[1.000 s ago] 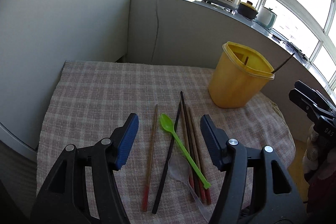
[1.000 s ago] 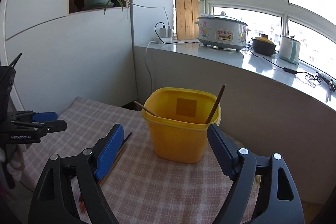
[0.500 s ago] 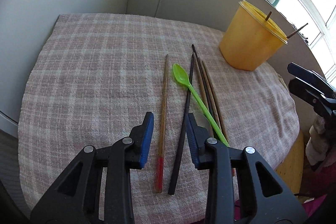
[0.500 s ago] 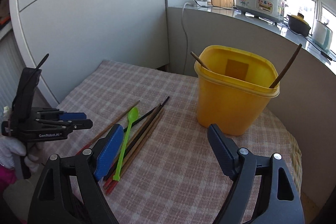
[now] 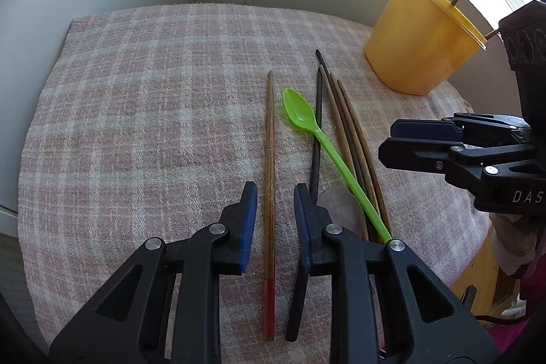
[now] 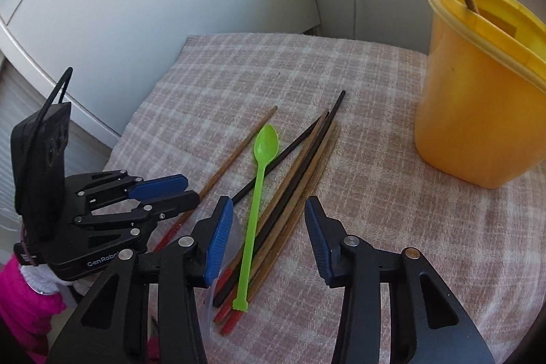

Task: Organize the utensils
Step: 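Move both grippers back down to the utensils on the cloth, then close left gripper on a wooden chopstick while right gripper grasps the green spoon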

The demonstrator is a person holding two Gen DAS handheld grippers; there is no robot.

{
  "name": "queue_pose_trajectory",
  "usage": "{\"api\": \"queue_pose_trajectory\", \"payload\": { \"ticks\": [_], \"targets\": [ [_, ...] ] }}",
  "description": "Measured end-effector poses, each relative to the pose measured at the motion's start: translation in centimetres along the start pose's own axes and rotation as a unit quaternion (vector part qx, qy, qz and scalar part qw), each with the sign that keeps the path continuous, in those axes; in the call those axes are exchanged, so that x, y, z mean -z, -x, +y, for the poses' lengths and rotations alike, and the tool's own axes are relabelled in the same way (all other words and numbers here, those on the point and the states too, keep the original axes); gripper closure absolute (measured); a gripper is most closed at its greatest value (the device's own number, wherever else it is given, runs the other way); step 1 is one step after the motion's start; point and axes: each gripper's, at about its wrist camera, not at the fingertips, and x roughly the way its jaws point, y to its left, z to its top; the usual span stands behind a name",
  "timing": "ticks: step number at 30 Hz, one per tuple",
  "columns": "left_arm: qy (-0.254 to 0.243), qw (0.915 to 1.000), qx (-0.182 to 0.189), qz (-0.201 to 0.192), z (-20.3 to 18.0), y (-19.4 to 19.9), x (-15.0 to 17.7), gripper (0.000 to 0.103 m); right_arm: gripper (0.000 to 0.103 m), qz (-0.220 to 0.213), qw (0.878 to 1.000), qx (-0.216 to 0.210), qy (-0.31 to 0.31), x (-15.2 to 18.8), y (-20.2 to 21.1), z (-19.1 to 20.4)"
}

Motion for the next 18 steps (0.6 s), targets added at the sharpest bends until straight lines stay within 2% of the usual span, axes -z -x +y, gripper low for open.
{"api": "queue_pose_trajectory", "payload": {
  "ticks": [1, 6, 11, 15, 18],
  "targets": [
    [0.003, 1.0, -0.001, 0.004, 0.1, -0.4, -0.3, 0.085, 0.066, 0.007, 1.0, -0.003, -0.003, -0.2, -0.4, 0.0],
    [0.002, 0.9999, -0.006, 0.011, 0.4, -1.4, -1.1, 0.086, 0.077, 0.032, 0.999, -0.023, -0.016, -1.1, -1.9, -0.2],
    [-0.01, 0.9998, -0.01, 0.017, -0.3, -2.3, -1.8, 0.086, 0.08, 0.046, 0.998, -0.034, -0.019, -1.7, -2.8, 0.0],
    [-0.016, 0.9993, -0.019, 0.027, -1.0, -3.5, -2.3, 0.086, 0.087, 0.058, 0.997, -0.04, -0.022, -2.0, -3.5, -0.2],
    [-0.019, 0.999, -0.027, 0.031, -1.5, -4.6, -2.7, 0.088, 0.087, 0.064, 0.997, -0.042, -0.025, -2.0, -4.1, -0.3]
  ]
}}
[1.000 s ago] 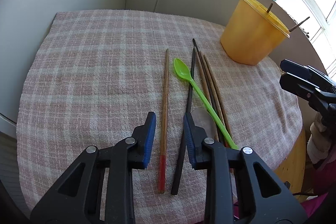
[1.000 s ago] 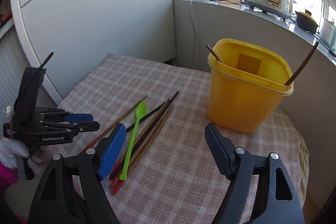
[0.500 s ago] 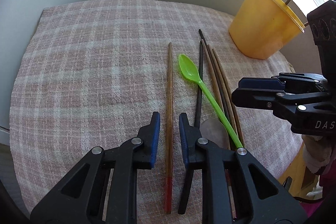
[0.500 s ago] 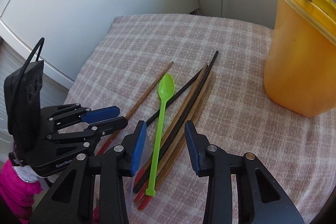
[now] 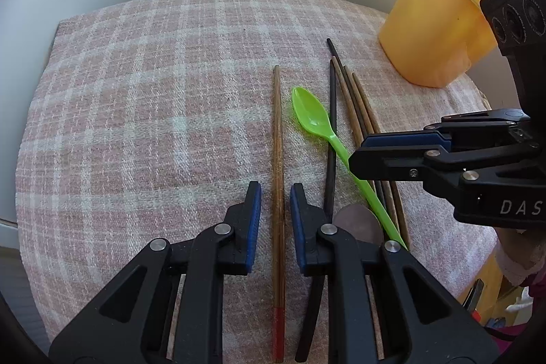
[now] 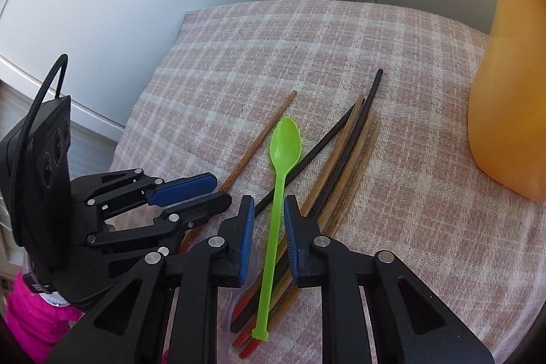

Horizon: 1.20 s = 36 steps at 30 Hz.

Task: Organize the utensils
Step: 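Close left gripper on a wooden chopstick while right gripper grasps the green spoon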

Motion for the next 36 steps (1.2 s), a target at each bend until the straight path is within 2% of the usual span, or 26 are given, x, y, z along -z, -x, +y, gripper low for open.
{"api": "queue_pose_trajectory", "payload": {
  "ticks": [9, 16, 19, 22, 28, 36],
  "targets": [
    [-0.008, 0.9999, -0.007, 0.005, -1.6, -2.2, -2.2, 0.095, 0.09, 0.016, 1.0, 0.005, -0.006, -0.4, -1.4, -0.4],
    [0.0, 1.0, 0.003, 0.001, 0.2, -1.8, -2.8, 0.097, 0.09, 0.03, 0.999, 0.018, 0.003, -0.8, -2.7, 0.0],
    [0.005, 1.0, 0.005, 0.0, 0.2, -1.8, -2.8, 0.098, 0.096, 0.032, 0.999, 0.017, 0.007, -0.8, -2.7, 0.2],
    [0.016, 0.9998, 0.012, -0.005, 0.8, -1.8, -3.0, 0.098, 0.098, 0.028, 0.999, 0.02, 0.009, -0.6, -2.5, 0.4],
    [0.028, 0.9993, 0.018, -0.016, 3.6, -0.3, -1.1, 0.098, 0.098, 0.012, 1.0, 0.012, 0.007, -0.1, -1.4, 0.3],
    [0.05, 0.9969, 0.034, -0.05, 6.5, 5.0, 0.9, 0.098, 0.098, -0.024, 1.0, 0.01, 0.016, 0.7, 1.3, 0.6]
  ]
}}
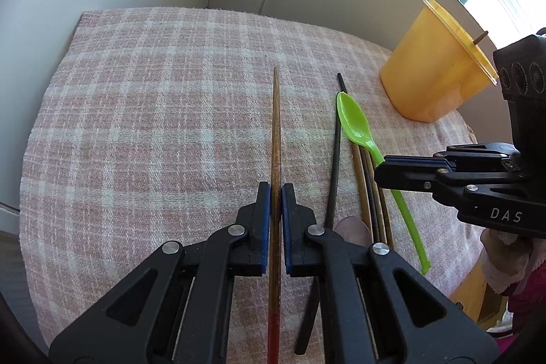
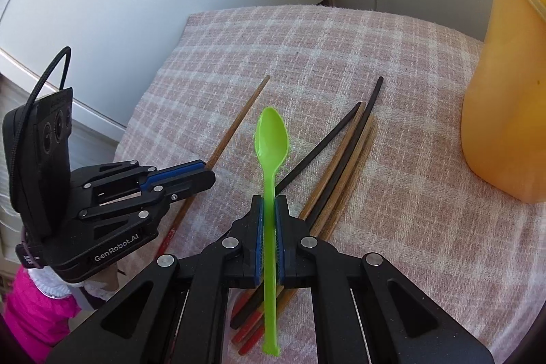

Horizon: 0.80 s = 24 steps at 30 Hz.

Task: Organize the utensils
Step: 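Close left gripper on a wooden chopstick while right gripper grasps the green spoon, then carry the chopstick over the yellow container with left gripper while right gripper carries the green spoon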

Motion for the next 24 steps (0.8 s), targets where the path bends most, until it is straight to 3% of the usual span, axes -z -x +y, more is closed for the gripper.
{"api": "queue_pose_trajectory", "payload": {
  "ticks": [11, 24],
  "targets": [
    [0.002, 0.9968, 0.036, -0.071, -1.4, 6.4, 0.4, 0.098, 0.098, -0.065, 0.998, 0.008, 0.009, 1.6, 4.4, -0.1],
    [-0.021, 0.9878, 0.083, -0.131, -8.3, 8.4, -0.5, 0.098, 0.098, -0.17, 0.984, 0.044, 0.007, 2.8, 12.0, -1.6]
  ]
}}
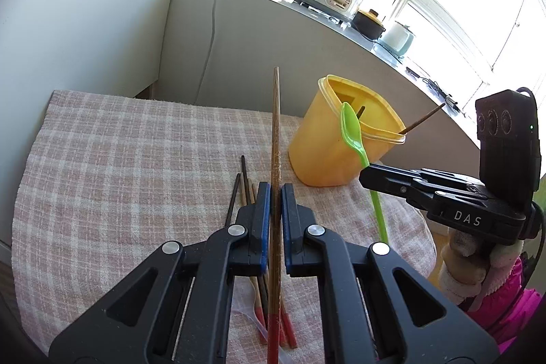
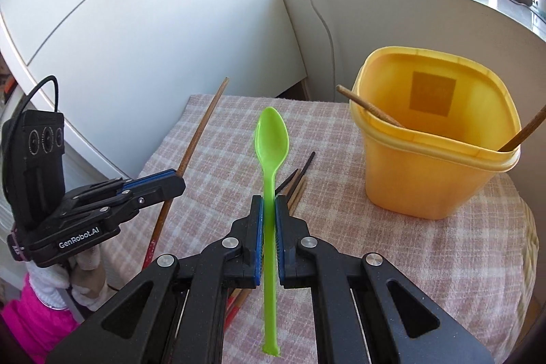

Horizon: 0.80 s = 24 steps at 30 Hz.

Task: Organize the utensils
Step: 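Carry the chopstick over the yellow container with left gripper while right gripper carries the green spoon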

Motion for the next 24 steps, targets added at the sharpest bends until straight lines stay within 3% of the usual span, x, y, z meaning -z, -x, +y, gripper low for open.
{"api": "queue_pose_trajectory", "payload": {
  "ticks": [7, 24],
  "targets": [
    [-0.011, 0.9996, 0.022, -0.016, -3.7, -1.7, -2.2, 0.098, 0.098, -0.053, 0.998, 0.024, 0.0, -1.3, 3.6, -1.6],
    [-0.043, 0.995, 0.059, -0.068, -9.5, -3.6, -8.6, 0.098, 0.098, -0.123, 0.991, 0.05, -0.009, -5.0, 7.4, -4.2]
  ]
}}
